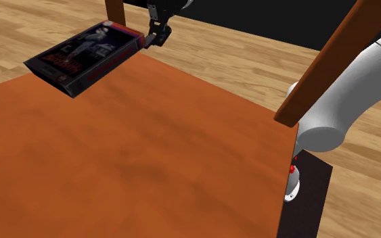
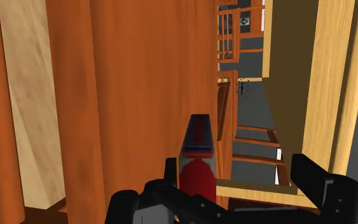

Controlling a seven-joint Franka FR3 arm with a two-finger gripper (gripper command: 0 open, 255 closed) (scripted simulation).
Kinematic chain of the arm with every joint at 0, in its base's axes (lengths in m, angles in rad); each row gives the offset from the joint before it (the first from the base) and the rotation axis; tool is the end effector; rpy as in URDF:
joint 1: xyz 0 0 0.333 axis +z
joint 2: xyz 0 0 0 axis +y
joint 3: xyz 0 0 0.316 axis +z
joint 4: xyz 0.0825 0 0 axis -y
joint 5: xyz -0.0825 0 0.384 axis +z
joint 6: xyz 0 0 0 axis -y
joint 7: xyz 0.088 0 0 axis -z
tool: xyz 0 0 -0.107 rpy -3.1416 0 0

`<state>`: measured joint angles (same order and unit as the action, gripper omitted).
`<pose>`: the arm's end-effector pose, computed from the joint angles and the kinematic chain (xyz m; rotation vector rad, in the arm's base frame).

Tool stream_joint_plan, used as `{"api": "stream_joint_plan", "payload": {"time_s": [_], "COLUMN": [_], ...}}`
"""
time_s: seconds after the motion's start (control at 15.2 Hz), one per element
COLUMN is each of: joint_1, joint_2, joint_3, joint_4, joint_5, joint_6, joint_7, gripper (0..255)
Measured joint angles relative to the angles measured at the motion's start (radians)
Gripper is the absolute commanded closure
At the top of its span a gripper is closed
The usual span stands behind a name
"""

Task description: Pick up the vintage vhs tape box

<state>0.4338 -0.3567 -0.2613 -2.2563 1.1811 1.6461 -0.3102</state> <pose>0.4163 0.1541 0.5477 -1.8651 -0.2109 0.1842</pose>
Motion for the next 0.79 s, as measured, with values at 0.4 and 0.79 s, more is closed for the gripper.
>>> {"api": "stream_joint_plan", "payload": {"time_s": [0.4, 0.79], "joint_1": [0.001, 0.001], "joint_2": [0.016, 0.018], "joint_3": [-0.003, -0.004], "joint_4": [-0.043, -0.045], "joint_5": [0.012, 0.013], "joint_6": [0.017, 0.018], "joint_7": [-0.059, -0.063], "gripper": [255, 255]}}
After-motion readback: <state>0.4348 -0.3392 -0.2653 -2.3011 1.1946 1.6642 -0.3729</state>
